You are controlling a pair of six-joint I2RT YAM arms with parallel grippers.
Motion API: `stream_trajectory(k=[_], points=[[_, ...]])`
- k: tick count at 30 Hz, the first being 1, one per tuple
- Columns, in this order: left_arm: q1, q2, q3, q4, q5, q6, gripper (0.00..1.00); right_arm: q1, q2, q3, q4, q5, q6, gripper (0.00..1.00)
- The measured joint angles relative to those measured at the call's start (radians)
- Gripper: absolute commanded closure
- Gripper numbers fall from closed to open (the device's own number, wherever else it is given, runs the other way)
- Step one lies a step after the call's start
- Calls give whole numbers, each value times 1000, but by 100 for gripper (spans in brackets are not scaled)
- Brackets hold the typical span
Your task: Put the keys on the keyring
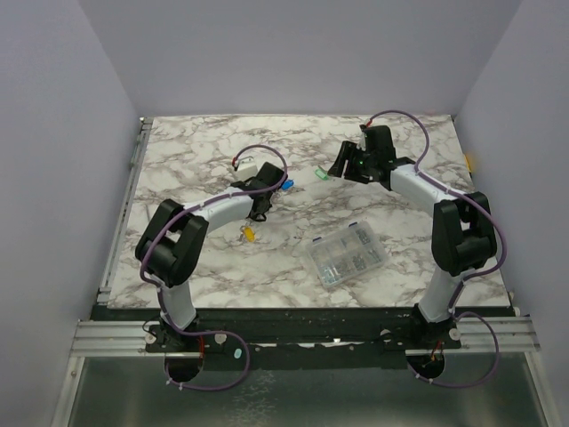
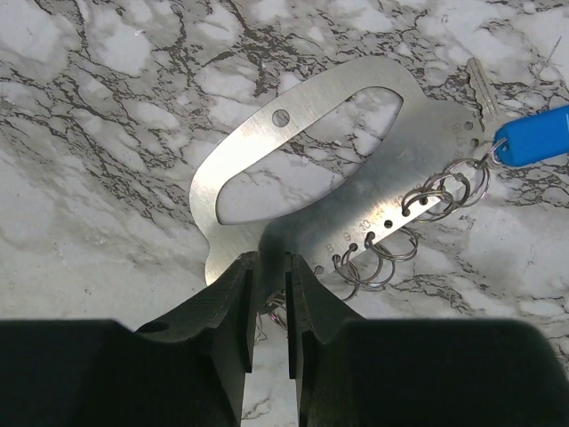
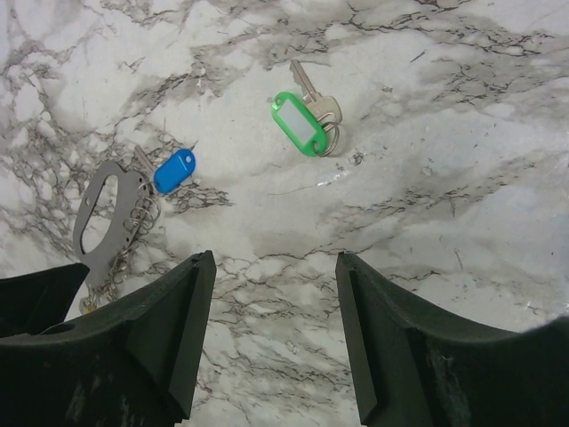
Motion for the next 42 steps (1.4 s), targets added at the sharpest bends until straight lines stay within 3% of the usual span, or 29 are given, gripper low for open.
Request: stream_trajectory(k=[33, 42], points=[[-16, 45, -9, 24, 1, -10, 69, 0, 0, 0, 6, -21, 0, 34], [-25, 45, 4, 9, 2, 3, 79, 0, 0, 0, 6, -23, 0, 34]])
